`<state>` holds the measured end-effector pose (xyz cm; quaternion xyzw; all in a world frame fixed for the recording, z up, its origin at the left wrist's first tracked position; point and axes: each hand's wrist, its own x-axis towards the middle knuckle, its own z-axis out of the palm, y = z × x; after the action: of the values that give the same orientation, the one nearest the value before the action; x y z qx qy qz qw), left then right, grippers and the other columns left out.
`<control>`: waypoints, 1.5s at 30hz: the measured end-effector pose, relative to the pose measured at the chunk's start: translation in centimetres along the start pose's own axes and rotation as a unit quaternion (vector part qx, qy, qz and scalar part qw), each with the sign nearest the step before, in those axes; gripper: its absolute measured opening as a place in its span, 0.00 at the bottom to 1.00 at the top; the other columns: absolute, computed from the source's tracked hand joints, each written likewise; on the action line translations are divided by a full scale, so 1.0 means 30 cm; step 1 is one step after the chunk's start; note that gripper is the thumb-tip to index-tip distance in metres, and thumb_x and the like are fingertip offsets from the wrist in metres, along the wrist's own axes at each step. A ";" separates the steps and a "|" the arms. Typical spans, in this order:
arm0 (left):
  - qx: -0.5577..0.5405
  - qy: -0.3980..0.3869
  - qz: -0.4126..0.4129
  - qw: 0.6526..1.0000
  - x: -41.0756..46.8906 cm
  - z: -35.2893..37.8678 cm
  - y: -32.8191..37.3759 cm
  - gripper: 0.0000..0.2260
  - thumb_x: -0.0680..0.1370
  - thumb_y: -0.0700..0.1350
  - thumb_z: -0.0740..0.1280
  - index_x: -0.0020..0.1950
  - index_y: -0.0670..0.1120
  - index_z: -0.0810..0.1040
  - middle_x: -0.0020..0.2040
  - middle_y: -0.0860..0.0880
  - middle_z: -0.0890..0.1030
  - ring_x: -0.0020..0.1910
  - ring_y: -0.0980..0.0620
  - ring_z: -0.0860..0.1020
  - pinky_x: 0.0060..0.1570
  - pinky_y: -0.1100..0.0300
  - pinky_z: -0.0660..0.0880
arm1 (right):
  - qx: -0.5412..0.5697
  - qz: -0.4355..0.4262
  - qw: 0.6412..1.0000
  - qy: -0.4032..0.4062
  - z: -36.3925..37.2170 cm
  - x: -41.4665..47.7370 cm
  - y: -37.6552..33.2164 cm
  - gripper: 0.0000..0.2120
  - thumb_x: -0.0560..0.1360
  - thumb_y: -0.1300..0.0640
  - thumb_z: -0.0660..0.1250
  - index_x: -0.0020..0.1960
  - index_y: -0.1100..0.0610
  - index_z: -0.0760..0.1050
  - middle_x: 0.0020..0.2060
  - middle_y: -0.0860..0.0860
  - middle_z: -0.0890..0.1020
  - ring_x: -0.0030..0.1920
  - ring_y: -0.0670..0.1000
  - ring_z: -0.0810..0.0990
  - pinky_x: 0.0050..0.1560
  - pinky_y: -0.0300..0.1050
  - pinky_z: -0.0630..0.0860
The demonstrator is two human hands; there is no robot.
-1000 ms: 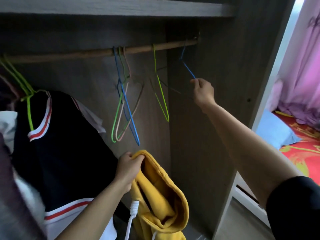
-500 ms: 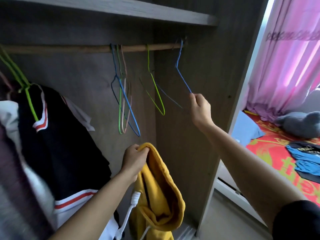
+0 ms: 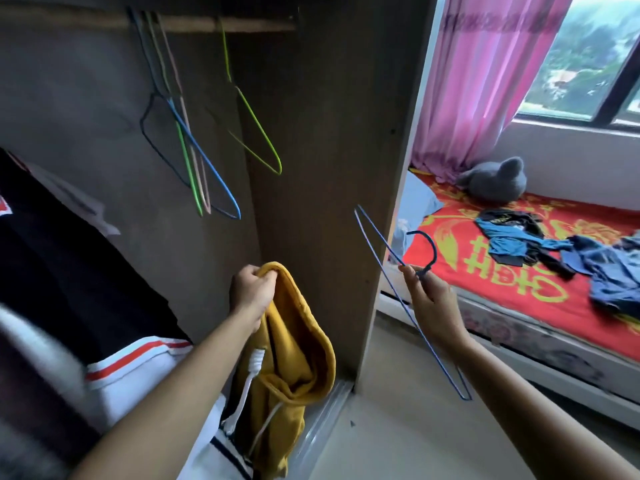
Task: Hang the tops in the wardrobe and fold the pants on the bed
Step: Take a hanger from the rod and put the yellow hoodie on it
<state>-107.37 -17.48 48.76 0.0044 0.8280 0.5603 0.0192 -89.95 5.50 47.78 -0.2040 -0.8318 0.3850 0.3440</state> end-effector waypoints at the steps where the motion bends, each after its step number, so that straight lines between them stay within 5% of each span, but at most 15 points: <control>1: 0.009 -0.001 0.002 1.000 0.001 0.004 -0.004 0.05 0.75 0.45 0.67 0.44 0.44 0.79 0.40 0.48 0.80 0.41 0.46 0.78 0.37 0.59 0.69 | -0.026 0.000 0.999 -0.022 -0.032 -0.033 0.001 0.14 0.83 0.50 0.60 0.51 0.54 0.83 0.30 0.37 0.75 0.35 0.32 0.77 0.39 0.32 0.70; 5: 0.091 0.006 0.048 0.995 0.011 0.001 -0.027 0.04 0.74 0.46 0.68 0.43 0.46 0.77 0.41 0.48 0.80 0.42 0.45 0.76 0.41 0.57 0.70 | -0.055 -0.011 0.994 -0.097 -0.150 -0.143 -0.036 0.19 0.79 0.38 0.57 0.49 0.47 0.83 0.36 0.50 0.85 0.38 0.47 0.82 0.42 0.46 0.77; 9: 0.156 0.016 0.094 0.983 0.011 -0.014 -0.047 0.03 0.73 0.44 0.70 0.43 0.47 0.77 0.41 0.48 0.80 0.40 0.46 0.74 0.41 0.57 0.69 | -0.037 0.000 0.977 -0.210 -0.259 -0.183 -0.096 0.16 0.77 0.42 0.60 0.45 0.47 0.84 0.28 0.45 0.77 0.29 0.43 0.71 0.34 0.39 0.69; 12: 0.153 0.008 0.121 0.981 -0.010 0.003 -0.040 0.03 0.72 0.43 0.70 0.41 0.46 0.78 0.39 0.49 0.80 0.40 0.45 0.76 0.40 0.58 0.69 | -0.068 -0.004 0.963 -0.259 -0.245 -0.177 -0.114 0.17 0.77 0.39 0.59 0.46 0.45 0.84 0.35 0.49 0.83 0.34 0.49 0.78 0.40 0.46 0.75; 18: 0.108 -0.042 0.248 0.962 -0.106 0.085 0.085 0.03 0.72 0.39 0.72 0.39 0.44 0.81 0.32 0.54 0.78 0.32 0.53 0.76 0.30 0.71 0.65 | -0.081 0.025 0.955 -0.284 -0.008 -0.128 -0.070 0.14 0.82 0.48 0.60 0.47 0.52 0.81 0.33 0.44 0.79 0.35 0.44 0.78 0.36 0.35 0.71; 21: 0.070 -0.037 0.279 0.957 -0.146 0.124 0.179 0.02 0.73 0.38 0.72 0.41 0.44 0.82 0.33 0.53 0.79 0.31 0.59 0.75 0.31 0.73 0.67 | -0.107 0.094 0.959 -0.244 0.056 -0.088 0.020 0.16 0.82 0.49 0.59 0.38 0.52 0.75 0.33 0.48 0.79 0.37 0.52 0.77 0.40 0.45 0.70; 25: 0.177 -0.009 0.333 0.926 -0.176 0.138 0.248 0.09 0.73 0.43 0.73 0.52 0.50 0.83 0.39 0.52 0.84 0.38 0.55 0.81 0.34 0.67 0.69 | 0.021 0.153 0.986 -0.060 -0.039 0.048 0.073 0.16 0.82 0.53 0.60 0.46 0.58 0.83 0.42 0.55 0.85 0.47 0.55 0.82 0.47 0.47 0.73; 27: 0.272 -0.016 0.329 0.904 -0.184 0.139 0.257 0.12 0.74 0.49 0.74 0.56 0.52 0.83 0.44 0.48 0.85 0.44 0.46 0.82 0.36 0.61 0.69 | 0.090 0.123 0.988 0.018 -0.135 0.130 0.040 0.15 0.83 0.53 0.60 0.44 0.52 0.82 0.34 0.47 0.83 0.38 0.48 0.81 0.41 0.47 0.73; 30: 0.341 -0.029 0.334 0.878 -0.192 0.170 0.255 0.11 0.76 0.57 0.69 0.47 0.51 0.84 0.37 0.49 0.83 0.41 0.42 0.81 0.32 0.61 0.63 | 0.131 0.055 0.989 0.038 -0.235 0.177 -0.018 0.13 0.83 0.52 0.61 0.46 0.54 0.82 0.30 0.43 0.79 0.29 0.41 0.75 0.30 0.39 0.70; 33: 0.320 0.016 0.318 0.892 -0.181 0.222 0.287 0.08 0.77 0.52 0.69 0.43 0.49 0.82 0.35 0.48 0.81 0.39 0.41 0.80 0.34 0.60 0.64 | 0.117 0.043 0.992 -0.005 -0.275 0.160 0.000 0.11 0.83 0.54 0.61 0.49 0.52 0.82 0.35 0.46 0.82 0.33 0.38 0.77 0.33 0.33 0.70; 38: 0.269 0.042 0.303 0.913 -0.153 0.307 0.354 0.07 0.75 0.45 0.66 0.48 0.48 0.83 0.40 0.45 0.84 0.42 0.38 0.80 0.36 0.56 0.73 | -0.072 0.033 0.972 -0.222 -0.369 0.117 0.119 0.13 0.82 0.50 0.62 0.48 0.53 0.84 0.42 0.51 0.84 0.44 0.49 0.80 0.43 0.45 0.71; 42: 0.219 -0.015 0.322 0.921 -0.172 0.395 0.362 0.15 0.70 0.53 0.61 0.55 0.60 0.77 0.42 0.52 0.85 0.43 0.46 0.83 0.41 0.53 0.80 | -0.088 -0.014 0.958 -0.272 -0.430 0.101 0.159 0.15 0.81 0.46 0.62 0.46 0.51 0.84 0.37 0.50 0.82 0.39 0.48 0.80 0.43 0.48 0.75; 45: 0.185 -0.043 0.356 0.915 -0.206 0.454 0.401 0.09 0.71 0.47 0.65 0.49 0.54 0.81 0.39 0.54 0.84 0.39 0.50 0.82 0.38 0.52 0.80 | -0.075 -0.014 0.952 -0.295 -0.440 0.130 0.174 0.15 0.81 0.46 0.62 0.36 0.45 0.78 0.30 0.46 0.77 0.33 0.43 0.75 0.36 0.39 0.69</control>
<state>-100.85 -0.56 55.05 0.3267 0.8587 0.3664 -0.1471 -82.59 17.70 51.49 -0.0953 -0.9254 0.3596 0.0722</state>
